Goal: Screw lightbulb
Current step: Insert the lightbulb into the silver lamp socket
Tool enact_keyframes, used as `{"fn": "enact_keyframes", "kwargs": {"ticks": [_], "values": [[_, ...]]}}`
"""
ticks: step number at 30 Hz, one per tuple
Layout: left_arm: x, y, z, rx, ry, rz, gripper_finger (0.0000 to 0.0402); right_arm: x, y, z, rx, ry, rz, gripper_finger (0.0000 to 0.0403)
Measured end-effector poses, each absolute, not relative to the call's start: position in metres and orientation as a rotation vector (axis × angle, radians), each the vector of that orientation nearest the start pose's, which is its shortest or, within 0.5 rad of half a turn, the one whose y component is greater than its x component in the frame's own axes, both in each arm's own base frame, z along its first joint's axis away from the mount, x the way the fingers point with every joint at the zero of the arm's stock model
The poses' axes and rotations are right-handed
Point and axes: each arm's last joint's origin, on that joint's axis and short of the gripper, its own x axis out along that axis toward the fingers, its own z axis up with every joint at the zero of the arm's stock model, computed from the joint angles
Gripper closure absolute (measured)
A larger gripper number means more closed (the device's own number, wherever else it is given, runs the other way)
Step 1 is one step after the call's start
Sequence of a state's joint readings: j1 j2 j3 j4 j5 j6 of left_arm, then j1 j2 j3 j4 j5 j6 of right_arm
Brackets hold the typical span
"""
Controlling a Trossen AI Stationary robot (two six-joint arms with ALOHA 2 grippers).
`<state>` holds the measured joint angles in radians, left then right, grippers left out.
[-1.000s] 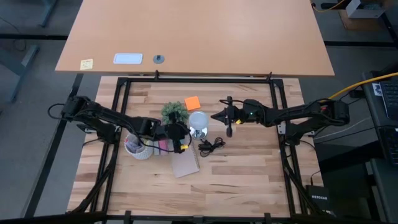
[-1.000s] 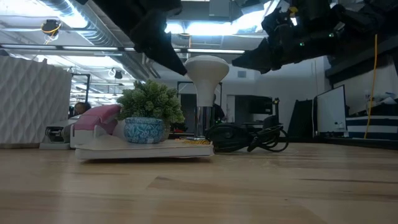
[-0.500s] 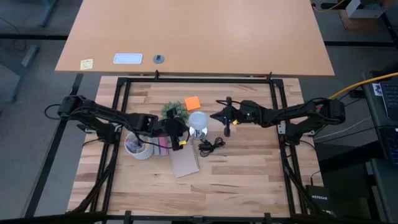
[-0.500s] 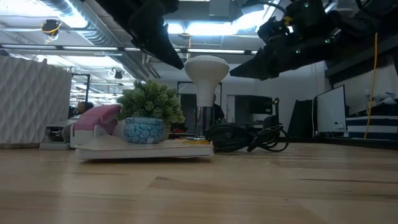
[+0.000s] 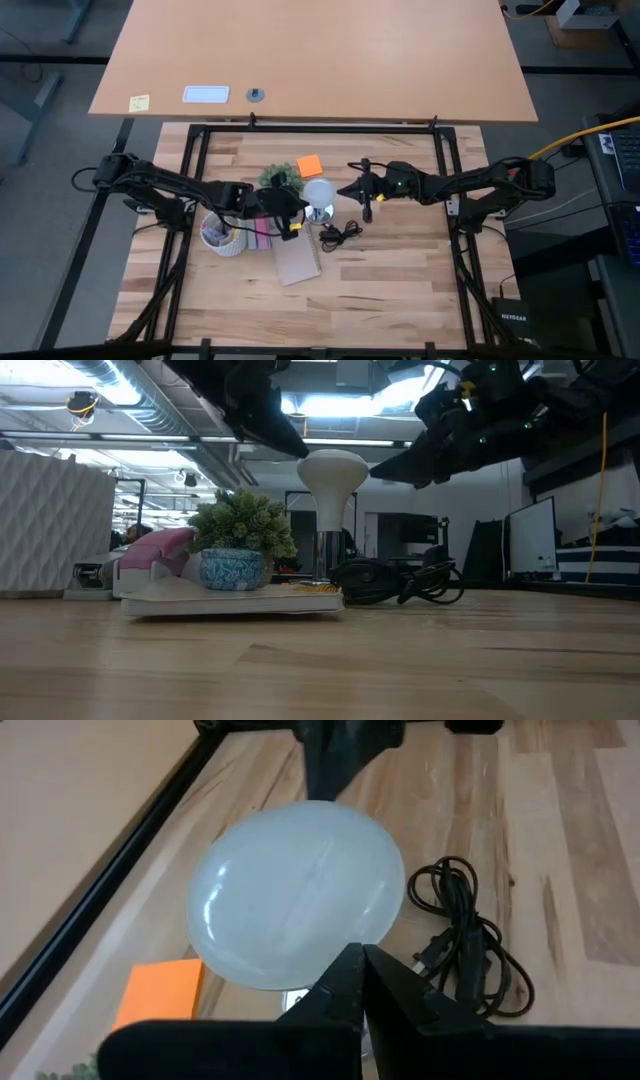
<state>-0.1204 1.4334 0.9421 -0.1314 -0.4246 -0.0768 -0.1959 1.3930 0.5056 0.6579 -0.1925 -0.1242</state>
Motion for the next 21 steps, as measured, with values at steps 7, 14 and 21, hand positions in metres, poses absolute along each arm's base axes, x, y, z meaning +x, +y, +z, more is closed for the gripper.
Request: {"fn": "enact_keyframes", "kwargs": {"ticks": [7, 14, 21], "values": [[0.300, -0.017, 0.235, 0.097, 0.617, 0.357, 0.0401, 0.264, -0.045, 0.189, -0.071, 0.219, 0.081, 0.0391], [0.296, -0.015, 0.226, 0.065, 0.645, 0.389, 0.0401, 0.263, -0.044, 0.191, -0.072, 0.214, 0.090, 0.0391], [0.295, -0.026, 0.226, 0.059, 0.638, 0.358, 0.0401, 0.258, -0.046, 0.208, -0.102, 0.137, -0.002, 0.0391]]}}
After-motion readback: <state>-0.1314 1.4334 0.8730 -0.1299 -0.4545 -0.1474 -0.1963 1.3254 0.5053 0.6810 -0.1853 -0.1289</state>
